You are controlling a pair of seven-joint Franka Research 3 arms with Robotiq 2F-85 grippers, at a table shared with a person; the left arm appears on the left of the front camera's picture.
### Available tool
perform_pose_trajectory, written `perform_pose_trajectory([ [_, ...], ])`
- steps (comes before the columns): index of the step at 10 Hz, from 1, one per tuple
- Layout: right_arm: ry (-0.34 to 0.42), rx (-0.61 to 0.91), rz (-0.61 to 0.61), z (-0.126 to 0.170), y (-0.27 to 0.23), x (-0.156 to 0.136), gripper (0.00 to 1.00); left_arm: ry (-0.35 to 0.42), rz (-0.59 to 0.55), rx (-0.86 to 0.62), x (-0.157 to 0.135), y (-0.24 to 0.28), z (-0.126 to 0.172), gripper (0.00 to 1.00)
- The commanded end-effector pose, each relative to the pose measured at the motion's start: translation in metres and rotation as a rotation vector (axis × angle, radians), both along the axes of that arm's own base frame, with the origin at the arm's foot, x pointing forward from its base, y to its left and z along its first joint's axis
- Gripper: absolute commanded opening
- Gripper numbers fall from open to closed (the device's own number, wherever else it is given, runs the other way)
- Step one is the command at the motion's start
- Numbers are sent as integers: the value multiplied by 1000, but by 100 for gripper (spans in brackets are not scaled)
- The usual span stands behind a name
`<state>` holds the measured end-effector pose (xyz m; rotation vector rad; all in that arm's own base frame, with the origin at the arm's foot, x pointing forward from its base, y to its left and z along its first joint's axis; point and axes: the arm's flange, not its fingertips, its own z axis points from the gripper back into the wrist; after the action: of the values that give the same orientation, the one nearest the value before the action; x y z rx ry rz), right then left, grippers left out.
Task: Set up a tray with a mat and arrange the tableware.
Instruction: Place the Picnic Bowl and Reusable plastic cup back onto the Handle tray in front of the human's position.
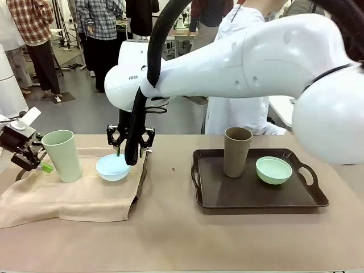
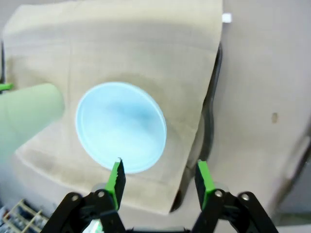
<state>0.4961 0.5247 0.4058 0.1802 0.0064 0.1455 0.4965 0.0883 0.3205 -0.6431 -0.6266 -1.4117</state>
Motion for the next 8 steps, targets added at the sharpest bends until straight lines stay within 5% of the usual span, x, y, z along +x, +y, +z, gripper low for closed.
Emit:
perform_pose_trajectory([
  [1, -35, 17, -13, 12, -32, -31, 87, 34, 30, 99, -13, 4, 10, 100],
  [4, -117, -3, -67, 55, -62, -81, 87, 41, 103, 211, -28, 7, 50, 100],
  [8, -235, -18, -104, 113, -117, -151, 87, 109, 513, 452, -78, -66, 179, 100],
])
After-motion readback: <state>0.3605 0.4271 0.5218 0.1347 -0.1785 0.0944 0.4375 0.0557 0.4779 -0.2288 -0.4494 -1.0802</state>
